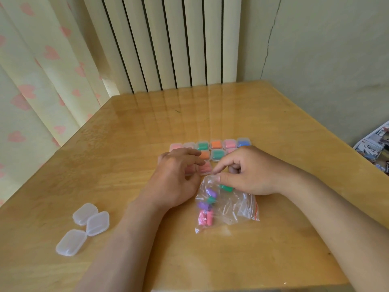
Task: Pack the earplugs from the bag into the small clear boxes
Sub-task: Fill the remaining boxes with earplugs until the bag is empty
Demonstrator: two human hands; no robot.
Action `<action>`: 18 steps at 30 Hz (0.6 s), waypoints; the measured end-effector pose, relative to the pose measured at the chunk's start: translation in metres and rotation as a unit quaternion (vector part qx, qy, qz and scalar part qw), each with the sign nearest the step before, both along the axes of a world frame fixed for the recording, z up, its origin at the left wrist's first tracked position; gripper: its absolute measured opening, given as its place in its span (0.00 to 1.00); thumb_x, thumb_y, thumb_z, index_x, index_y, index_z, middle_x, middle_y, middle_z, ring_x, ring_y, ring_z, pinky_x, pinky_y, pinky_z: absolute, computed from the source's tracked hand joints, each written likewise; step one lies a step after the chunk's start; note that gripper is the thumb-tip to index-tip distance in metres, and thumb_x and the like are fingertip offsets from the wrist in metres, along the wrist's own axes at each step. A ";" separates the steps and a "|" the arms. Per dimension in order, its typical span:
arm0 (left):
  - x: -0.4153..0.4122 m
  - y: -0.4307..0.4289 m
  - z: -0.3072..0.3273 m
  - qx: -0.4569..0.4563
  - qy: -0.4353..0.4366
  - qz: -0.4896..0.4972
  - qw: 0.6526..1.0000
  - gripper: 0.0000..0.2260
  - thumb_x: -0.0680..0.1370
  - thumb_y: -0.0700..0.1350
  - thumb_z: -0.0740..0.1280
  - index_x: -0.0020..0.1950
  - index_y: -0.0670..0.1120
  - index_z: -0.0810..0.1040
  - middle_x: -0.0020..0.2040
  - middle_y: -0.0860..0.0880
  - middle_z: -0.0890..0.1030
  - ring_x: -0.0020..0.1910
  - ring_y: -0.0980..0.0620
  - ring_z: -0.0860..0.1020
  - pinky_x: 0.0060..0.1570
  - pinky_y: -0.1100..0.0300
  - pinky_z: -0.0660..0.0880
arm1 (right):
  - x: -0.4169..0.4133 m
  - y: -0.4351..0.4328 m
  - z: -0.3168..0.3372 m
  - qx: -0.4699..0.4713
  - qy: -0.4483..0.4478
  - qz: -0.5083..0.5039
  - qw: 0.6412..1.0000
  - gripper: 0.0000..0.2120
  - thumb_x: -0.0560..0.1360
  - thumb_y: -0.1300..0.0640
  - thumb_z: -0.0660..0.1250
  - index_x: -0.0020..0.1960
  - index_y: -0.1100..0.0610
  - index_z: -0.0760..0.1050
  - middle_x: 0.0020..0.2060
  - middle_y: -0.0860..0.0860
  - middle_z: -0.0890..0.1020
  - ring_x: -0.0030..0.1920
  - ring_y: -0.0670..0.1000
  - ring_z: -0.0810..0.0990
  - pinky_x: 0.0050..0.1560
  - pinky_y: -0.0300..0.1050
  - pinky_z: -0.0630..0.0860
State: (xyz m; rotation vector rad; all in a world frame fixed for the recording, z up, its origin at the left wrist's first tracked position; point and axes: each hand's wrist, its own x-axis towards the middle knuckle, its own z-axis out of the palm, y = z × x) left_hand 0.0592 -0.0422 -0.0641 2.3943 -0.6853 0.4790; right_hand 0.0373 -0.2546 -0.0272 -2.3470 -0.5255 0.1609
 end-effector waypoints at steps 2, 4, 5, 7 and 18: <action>-0.005 -0.001 0.003 -0.026 -0.008 -0.007 1.000 0.12 0.71 0.43 0.66 0.50 0.49 0.86 0.54 0.54 0.83 0.57 0.57 0.80 0.60 0.47 0.75 | -0.001 -0.001 0.002 0.023 -0.006 -0.004 1.000 0.06 0.78 0.51 0.69 0.51 0.48 0.85 0.29 0.55 0.81 0.29 0.52 0.76 0.35 0.48 0.73; -0.012 -0.005 0.008 -0.072 -0.007 -0.018 0.997 0.10 0.71 0.37 0.66 0.49 0.45 0.85 0.48 0.55 0.83 0.50 0.62 0.80 0.53 0.62 0.76 | -0.001 -0.003 0.005 0.049 -0.005 -0.015 0.999 0.07 0.79 0.55 0.67 0.52 0.50 0.85 0.33 0.54 0.84 0.34 0.50 0.81 0.39 0.47 0.77; -0.015 -0.007 0.011 -0.097 0.006 -0.019 0.995 0.10 0.72 0.34 0.66 0.49 0.43 0.84 0.46 0.56 0.81 0.47 0.65 0.79 0.48 0.71 0.74 | -0.001 -0.004 0.006 0.060 -0.006 -0.018 0.998 0.09 0.80 0.58 0.66 0.52 0.50 0.85 0.34 0.52 0.84 0.33 0.46 0.81 0.40 0.44 0.78; -0.020 -0.008 0.016 -0.121 0.030 -0.009 0.992 0.10 0.73 0.29 0.66 0.48 0.40 0.84 0.44 0.54 0.80 0.44 0.70 0.78 0.44 0.77 0.71 | 0.000 -0.004 0.009 0.081 -0.006 -0.019 0.997 0.12 0.80 0.62 0.63 0.50 0.52 0.85 0.35 0.50 0.84 0.31 0.41 0.79 0.48 0.45 0.78; -0.033 0.015 0.048 -0.001 -0.005 0.018 1.000 0.12 0.70 0.40 0.64 0.49 0.42 0.84 0.44 0.47 0.84 0.41 0.50 0.82 0.43 0.55 0.79 | 0.006 0.001 -0.001 0.121 -0.034 -0.008 0.992 0.16 0.77 0.63 0.67 0.44 0.41 0.83 0.41 0.35 0.83 0.50 0.45 0.81 0.51 0.43 0.76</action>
